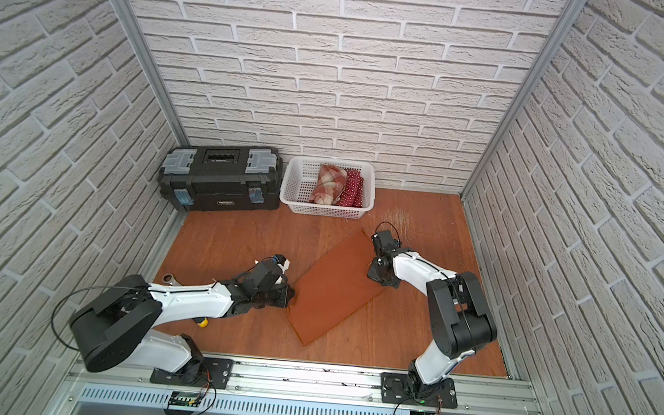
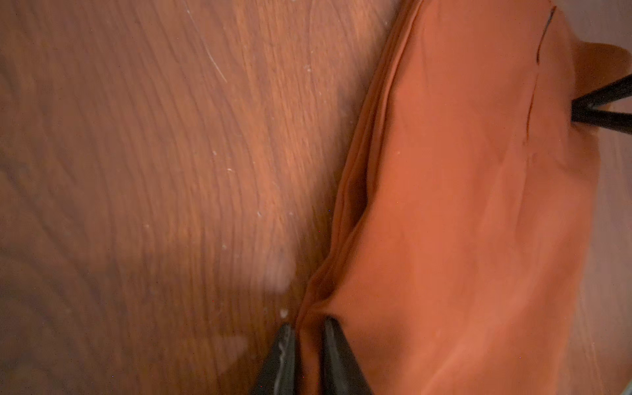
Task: Roll up the skirts
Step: Adjust the skirt at the center of the board.
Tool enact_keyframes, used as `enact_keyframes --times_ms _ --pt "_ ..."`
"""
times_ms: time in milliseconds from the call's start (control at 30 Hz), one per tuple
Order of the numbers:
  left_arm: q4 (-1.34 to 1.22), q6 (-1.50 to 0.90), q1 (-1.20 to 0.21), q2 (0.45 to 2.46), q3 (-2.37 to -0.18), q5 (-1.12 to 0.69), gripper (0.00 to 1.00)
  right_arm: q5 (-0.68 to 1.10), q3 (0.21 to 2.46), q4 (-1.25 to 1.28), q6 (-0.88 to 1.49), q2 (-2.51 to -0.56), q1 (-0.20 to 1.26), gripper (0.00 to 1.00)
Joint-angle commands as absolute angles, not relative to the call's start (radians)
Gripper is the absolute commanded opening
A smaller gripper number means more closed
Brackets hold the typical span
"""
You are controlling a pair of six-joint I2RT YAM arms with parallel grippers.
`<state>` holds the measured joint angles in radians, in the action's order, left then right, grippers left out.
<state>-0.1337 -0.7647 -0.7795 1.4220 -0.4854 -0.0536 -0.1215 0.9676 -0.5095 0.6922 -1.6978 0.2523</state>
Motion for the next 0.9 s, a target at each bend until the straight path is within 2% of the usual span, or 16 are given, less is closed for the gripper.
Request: enact_keyframes --times_ms 0,167,233,267,300,333,433,533,700,867 --pt "-0.142 -0.812 -0.813 1.449 -0.486 -0.085 0.17 -0.062 1.029 -0.561 0.645 -1.768 0.202 0.02" --pt "-0.167 -0.900 -0.903 1.434 -0.480 -0.084 0.16 -0.082 1.168 -0.581 0.598 -1.856 0.138 0.02" --pt "-0.173 -0.935 -0.948 1.423 -0.484 -0.084 0.20 -0.072 1.223 -0.597 0.585 -1.885 0.116 0.02" --pt "-0.168 -0.946 -0.965 1.409 -0.486 -0.081 0.24 -0.074 1.247 -0.594 0.572 -1.896 0.114 0.02" --pt "-0.154 -0.955 -0.976 1.394 -0.487 -0.070 0.31 -0.079 1.269 -0.596 0.559 -1.908 0.111 0.02" --pt "-0.130 -0.960 -0.984 1.376 -0.487 -0.054 0.44 -0.068 1.302 -0.607 0.541 -1.921 0.109 0.02" --pt "-0.058 -0.966 -0.983 1.296 -0.478 0.008 0.65 -0.030 1.365 -0.619 0.498 -1.946 0.109 0.02" --pt "-0.039 -0.953 -0.979 1.243 -0.465 0.028 0.77 0.015 1.387 -0.611 0.486 -1.950 0.110 0.03" --pt "-0.101 -0.930 -0.982 1.291 -0.457 -0.033 0.76 0.033 1.347 -0.611 0.505 -1.898 0.118 0.03" --pt "-0.085 -0.942 -0.986 1.390 -0.464 -0.116 0.67 0.023 1.188 -0.585 0.535 -1.732 0.140 0.04"
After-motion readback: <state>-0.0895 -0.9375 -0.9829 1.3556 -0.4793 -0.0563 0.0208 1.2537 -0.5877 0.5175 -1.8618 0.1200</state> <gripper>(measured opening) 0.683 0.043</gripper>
